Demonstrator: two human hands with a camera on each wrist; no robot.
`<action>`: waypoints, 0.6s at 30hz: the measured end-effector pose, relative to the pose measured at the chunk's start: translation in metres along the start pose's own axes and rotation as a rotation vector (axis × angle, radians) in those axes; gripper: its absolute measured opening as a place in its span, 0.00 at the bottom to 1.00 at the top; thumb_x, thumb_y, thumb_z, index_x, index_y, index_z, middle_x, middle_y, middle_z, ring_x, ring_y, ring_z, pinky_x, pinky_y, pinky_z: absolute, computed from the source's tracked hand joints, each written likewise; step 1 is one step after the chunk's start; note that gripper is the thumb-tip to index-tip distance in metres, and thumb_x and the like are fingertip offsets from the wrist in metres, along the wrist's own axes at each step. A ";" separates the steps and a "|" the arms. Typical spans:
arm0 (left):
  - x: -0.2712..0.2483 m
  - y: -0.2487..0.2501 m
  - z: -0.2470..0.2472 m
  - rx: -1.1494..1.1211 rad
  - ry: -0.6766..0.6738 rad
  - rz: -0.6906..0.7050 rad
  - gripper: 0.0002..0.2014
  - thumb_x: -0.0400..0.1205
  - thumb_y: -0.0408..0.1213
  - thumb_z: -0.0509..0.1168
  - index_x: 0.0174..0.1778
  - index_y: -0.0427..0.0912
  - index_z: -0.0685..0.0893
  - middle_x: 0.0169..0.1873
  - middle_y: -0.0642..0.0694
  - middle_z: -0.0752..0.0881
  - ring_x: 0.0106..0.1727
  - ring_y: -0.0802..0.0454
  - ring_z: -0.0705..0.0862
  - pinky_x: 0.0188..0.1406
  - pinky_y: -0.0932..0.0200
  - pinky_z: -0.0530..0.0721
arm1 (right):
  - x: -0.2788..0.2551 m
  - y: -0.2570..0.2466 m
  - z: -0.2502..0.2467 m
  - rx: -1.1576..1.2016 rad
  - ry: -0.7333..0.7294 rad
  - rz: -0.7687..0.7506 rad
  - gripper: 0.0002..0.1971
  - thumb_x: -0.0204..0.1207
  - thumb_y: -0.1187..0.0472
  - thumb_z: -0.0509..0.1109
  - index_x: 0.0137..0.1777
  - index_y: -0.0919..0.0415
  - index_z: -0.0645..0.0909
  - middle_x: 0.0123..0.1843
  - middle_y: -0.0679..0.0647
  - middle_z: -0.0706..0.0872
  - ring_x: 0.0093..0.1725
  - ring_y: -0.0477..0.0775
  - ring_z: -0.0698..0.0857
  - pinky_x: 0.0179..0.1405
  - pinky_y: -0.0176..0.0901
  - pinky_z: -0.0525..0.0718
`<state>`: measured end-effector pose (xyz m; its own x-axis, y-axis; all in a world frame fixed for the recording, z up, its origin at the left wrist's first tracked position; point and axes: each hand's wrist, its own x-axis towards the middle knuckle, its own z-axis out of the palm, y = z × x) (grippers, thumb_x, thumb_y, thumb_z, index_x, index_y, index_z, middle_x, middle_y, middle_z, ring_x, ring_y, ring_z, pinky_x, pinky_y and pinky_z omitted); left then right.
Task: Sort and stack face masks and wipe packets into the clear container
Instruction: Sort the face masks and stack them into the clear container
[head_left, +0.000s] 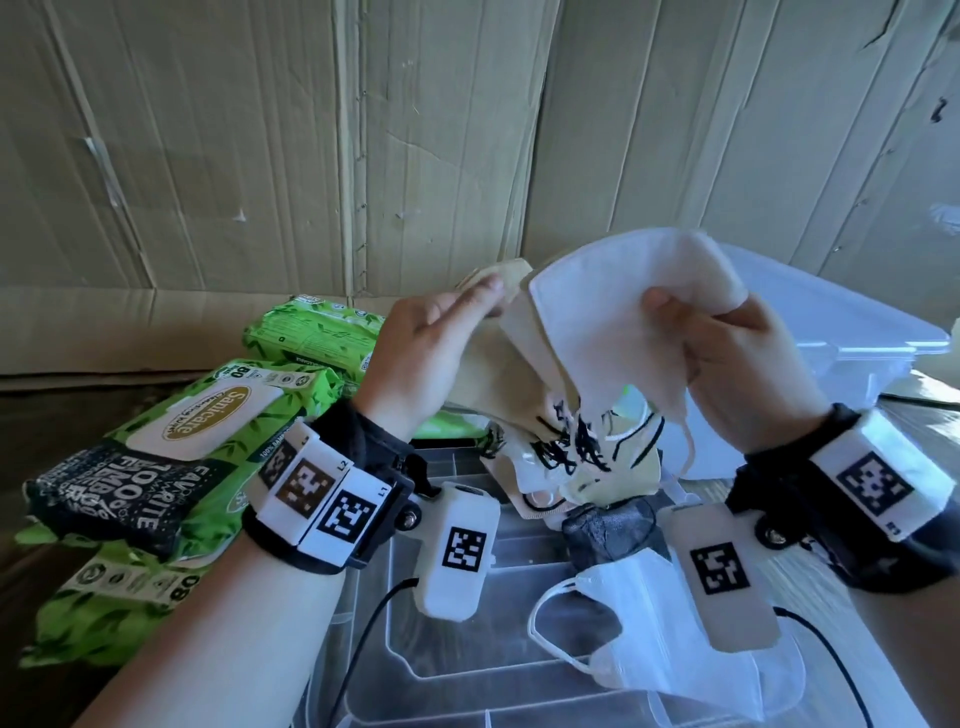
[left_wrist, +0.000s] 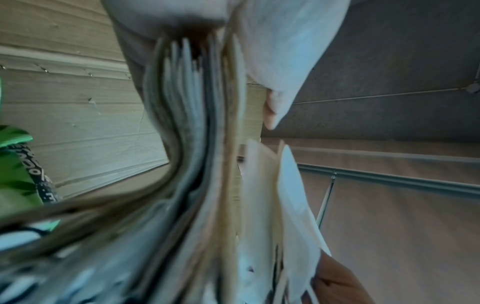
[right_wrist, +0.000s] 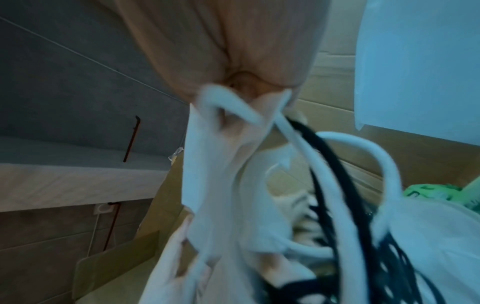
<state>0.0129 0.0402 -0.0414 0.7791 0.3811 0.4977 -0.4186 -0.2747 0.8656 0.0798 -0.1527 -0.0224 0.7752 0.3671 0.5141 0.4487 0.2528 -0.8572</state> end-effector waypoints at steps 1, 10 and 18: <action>0.000 0.001 -0.001 0.021 0.018 -0.030 0.18 0.82 0.50 0.63 0.27 0.51 0.86 0.26 0.62 0.86 0.36 0.67 0.83 0.47 0.68 0.75 | 0.000 -0.003 -0.001 0.043 -0.029 -0.004 0.06 0.64 0.58 0.71 0.33 0.51 0.89 0.32 0.43 0.89 0.35 0.40 0.86 0.34 0.34 0.83; -0.010 0.013 0.004 -0.034 -0.243 -0.239 0.40 0.69 0.75 0.54 0.56 0.42 0.88 0.53 0.38 0.89 0.58 0.44 0.86 0.64 0.39 0.78 | -0.003 0.008 0.012 -0.062 -0.143 0.010 0.06 0.71 0.66 0.70 0.46 0.56 0.83 0.38 0.47 0.89 0.39 0.44 0.86 0.40 0.39 0.85; -0.011 0.009 0.009 0.054 -0.225 -0.228 0.07 0.78 0.33 0.70 0.40 0.32 0.86 0.36 0.33 0.90 0.35 0.34 0.89 0.37 0.33 0.87 | -0.007 0.009 0.014 -0.199 -0.220 0.104 0.18 0.70 0.71 0.74 0.51 0.52 0.73 0.39 0.46 0.84 0.29 0.43 0.85 0.23 0.36 0.82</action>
<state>0.0043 0.0258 -0.0392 0.9359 0.2355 0.2620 -0.2011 -0.2536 0.9462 0.0722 -0.1408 -0.0337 0.7163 0.5720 0.3996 0.4673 0.0320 -0.8835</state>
